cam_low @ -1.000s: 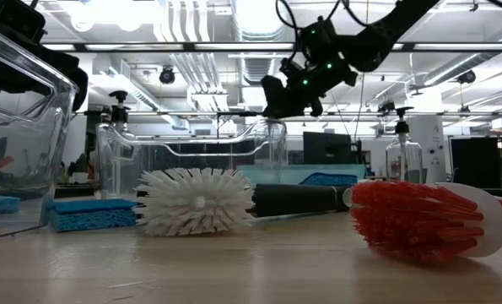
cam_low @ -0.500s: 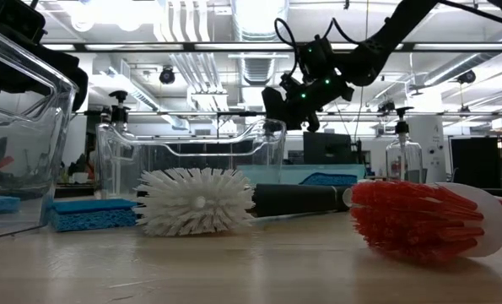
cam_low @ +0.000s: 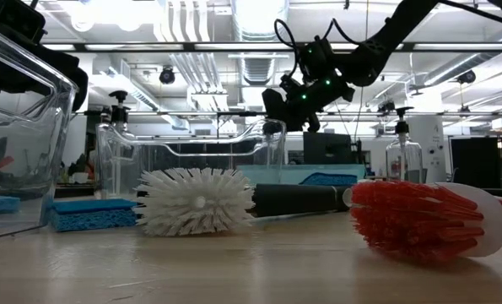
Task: Pick & Place Kitchen Sink Supplies
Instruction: Put the transparent soap dispenser into the green bin
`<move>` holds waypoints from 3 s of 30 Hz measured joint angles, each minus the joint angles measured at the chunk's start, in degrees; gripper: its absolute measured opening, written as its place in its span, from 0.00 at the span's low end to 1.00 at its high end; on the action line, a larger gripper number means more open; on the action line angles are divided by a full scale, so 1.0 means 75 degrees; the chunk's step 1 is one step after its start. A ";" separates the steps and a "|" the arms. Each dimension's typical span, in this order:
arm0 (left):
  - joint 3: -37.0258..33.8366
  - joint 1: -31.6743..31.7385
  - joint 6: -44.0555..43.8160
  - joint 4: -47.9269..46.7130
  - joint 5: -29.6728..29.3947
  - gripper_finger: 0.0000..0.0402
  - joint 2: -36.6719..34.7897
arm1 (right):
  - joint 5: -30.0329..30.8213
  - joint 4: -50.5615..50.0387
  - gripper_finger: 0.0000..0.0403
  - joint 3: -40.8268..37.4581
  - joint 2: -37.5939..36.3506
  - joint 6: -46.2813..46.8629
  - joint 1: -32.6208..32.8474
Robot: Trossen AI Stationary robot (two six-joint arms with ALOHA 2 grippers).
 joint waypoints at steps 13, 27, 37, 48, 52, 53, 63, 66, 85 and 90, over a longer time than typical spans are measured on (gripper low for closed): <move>0.0000 -0.0002 0.0001 0.0000 0.0001 0.01 -0.0001 | -0.0039 -0.0332 0.53 -0.0014 -0.0519 -0.0199 0.0012; -0.0001 0.0001 0.0001 0.0000 0.0000 0.01 0.0000 | -0.0114 -0.2537 0.54 -0.0041 -0.2083 -0.0435 0.0185; 0.0002 0.0001 0.0001 0.0000 0.0000 0.01 0.0000 | -0.0050 -0.2926 0.54 -0.1245 -0.3469 -0.0060 0.0249; 0.0001 -0.0001 0.0000 -0.0001 0.0001 0.01 -0.0002 | -0.0155 -0.2421 0.53 -0.2994 -0.5488 0.0707 0.0775; 0.0000 -0.0001 0.0000 0.0000 0.0000 0.01 0.0000 | -0.0682 -0.2458 0.53 -0.3434 -0.5846 0.0908 0.0807; -0.0001 0.0001 -0.0002 0.0000 0.0000 0.01 -0.0003 | -0.0688 -0.2497 0.53 -0.3505 -0.5921 0.1071 0.0807; -0.0001 0.0001 -0.0002 0.0000 0.0000 0.01 -0.0003 | -0.0840 -0.2494 0.53 -0.4216 -0.6238 0.1497 0.0858; 0.0000 0.0001 -0.0002 -0.0001 0.0002 0.01 0.0000 | -0.0832 -0.2385 0.53 -0.4399 -0.6269 0.1547 0.0932; 0.0002 0.0001 0.0001 0.0000 0.0000 0.01 0.0000 | 0.1505 -0.3559 0.53 -0.4679 -0.7292 0.1713 0.0936; -0.0001 -0.0002 0.0000 -0.0003 0.0001 0.01 -0.0001 | 0.2069 -0.4094 0.53 -0.4679 -0.7639 0.2079 0.0938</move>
